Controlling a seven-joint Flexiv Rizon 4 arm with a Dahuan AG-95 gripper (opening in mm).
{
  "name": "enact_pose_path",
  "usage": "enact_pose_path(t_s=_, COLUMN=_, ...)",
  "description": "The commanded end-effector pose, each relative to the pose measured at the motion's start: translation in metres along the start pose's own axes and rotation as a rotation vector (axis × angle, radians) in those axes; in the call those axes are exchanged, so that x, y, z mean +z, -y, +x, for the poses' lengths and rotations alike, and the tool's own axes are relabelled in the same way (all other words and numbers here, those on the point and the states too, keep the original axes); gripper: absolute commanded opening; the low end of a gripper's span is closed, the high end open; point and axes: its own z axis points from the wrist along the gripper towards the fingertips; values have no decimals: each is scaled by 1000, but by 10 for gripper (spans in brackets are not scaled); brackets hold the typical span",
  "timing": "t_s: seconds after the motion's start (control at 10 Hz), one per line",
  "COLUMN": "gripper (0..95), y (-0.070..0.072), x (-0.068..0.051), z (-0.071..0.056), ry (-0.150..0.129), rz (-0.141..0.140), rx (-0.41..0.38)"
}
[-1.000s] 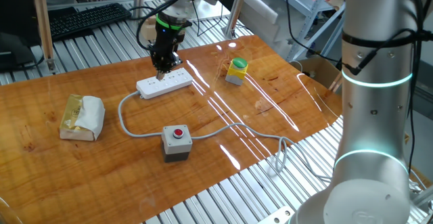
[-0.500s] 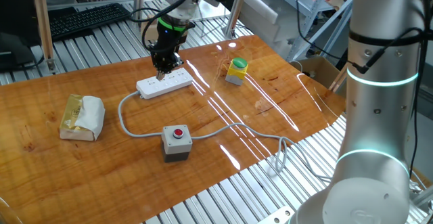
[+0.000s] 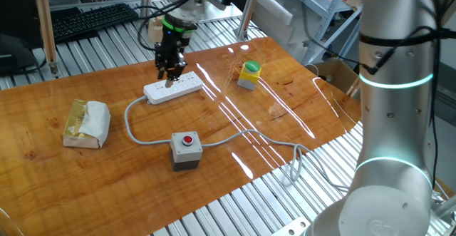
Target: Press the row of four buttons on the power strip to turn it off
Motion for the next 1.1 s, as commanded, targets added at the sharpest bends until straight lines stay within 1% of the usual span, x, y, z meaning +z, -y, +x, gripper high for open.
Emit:
enact_pose_path(t_s=0.1, gripper=380, y=-4, x=5, z=0, ry=18, rz=-30, rx=39)
enact_pose_path(t_s=0.2, gripper=760, y=-8, x=10, z=-6, ry=44, rz=-61, rx=44)
enact_pose_path(t_s=0.3, gripper=760, y=-10, x=13, z=-11, ry=43, rz=-74, rx=37)
enact_pose_path(t_s=0.6, gripper=760, y=-18, x=21, z=-15, ry=57, rz=-86, rx=31)
enact_pose_path(t_s=0.7, gripper=570, y=-20, x=23, z=-14, ry=51, rz=-90, rx=24)
enact_pose_path(t_s=0.9, gripper=570, y=-31, x=31, z=-9, ry=56, rz=-99, rx=28)
enact_pose_path(t_s=1.1, gripper=570, y=-40, x=35, z=-7, ry=53, rz=-107, rx=35)
